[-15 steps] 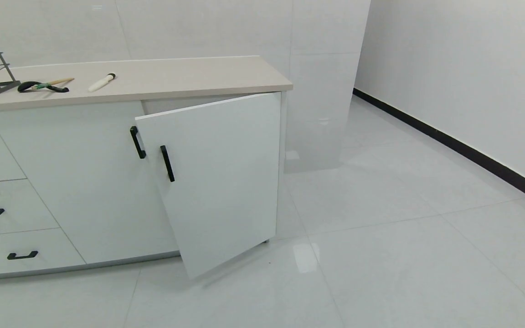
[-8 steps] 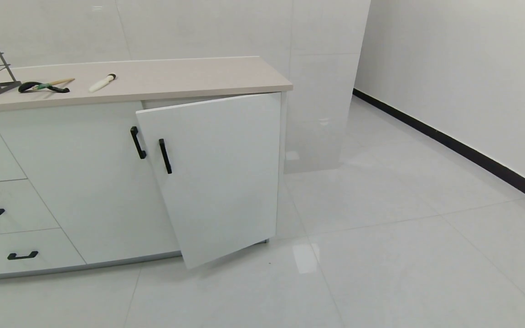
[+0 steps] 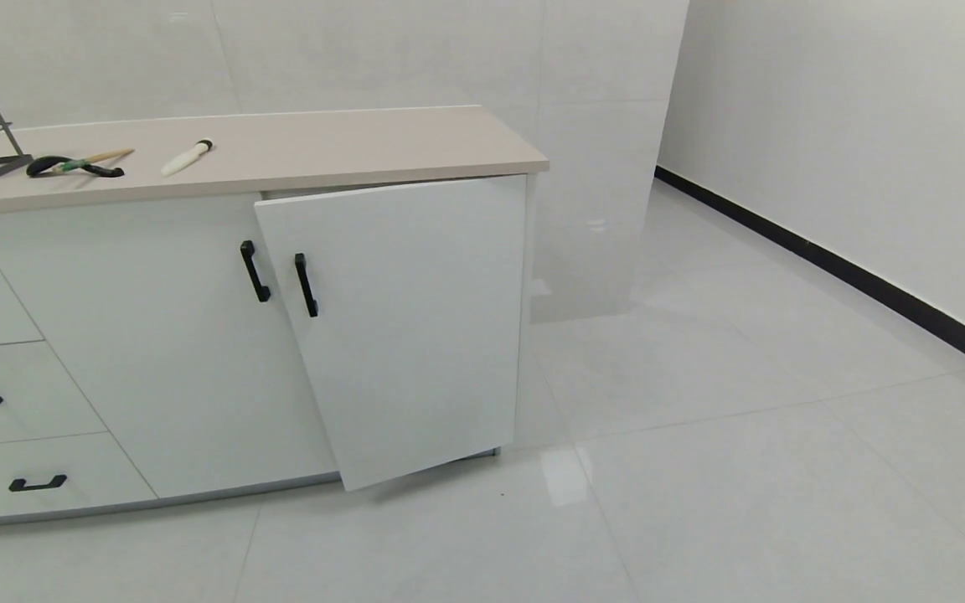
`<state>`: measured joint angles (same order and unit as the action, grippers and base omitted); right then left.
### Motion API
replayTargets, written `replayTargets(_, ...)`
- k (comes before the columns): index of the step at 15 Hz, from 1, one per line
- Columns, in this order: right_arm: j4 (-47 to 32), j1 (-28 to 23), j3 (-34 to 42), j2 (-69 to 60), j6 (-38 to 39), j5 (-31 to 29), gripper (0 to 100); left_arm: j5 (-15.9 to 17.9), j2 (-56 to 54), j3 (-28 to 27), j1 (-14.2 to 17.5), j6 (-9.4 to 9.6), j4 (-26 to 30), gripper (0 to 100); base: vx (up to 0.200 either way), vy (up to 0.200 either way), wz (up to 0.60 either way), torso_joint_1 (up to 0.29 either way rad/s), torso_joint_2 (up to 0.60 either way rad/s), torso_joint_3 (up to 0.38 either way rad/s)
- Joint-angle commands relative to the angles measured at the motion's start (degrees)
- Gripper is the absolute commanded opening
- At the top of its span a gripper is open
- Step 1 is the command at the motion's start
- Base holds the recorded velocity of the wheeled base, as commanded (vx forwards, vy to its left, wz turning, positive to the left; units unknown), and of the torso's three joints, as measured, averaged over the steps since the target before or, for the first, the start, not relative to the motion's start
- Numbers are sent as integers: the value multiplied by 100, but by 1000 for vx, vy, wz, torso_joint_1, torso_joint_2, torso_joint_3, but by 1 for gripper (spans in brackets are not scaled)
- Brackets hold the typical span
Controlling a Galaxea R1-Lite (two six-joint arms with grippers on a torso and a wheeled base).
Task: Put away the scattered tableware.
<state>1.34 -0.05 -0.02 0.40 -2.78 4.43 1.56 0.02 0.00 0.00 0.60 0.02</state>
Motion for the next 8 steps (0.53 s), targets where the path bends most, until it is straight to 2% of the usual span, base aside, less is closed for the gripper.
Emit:
replayTargets(1,-160,5,-15,-31,102,-363,0,2,-2,0,0,-7,-2,100,200,200,0,7,2,-2)
replayTargets(8,-169,5,-15,-40,322,-363,0,2,-2,0,0,11,6,100,200,200,0,2,2,2)
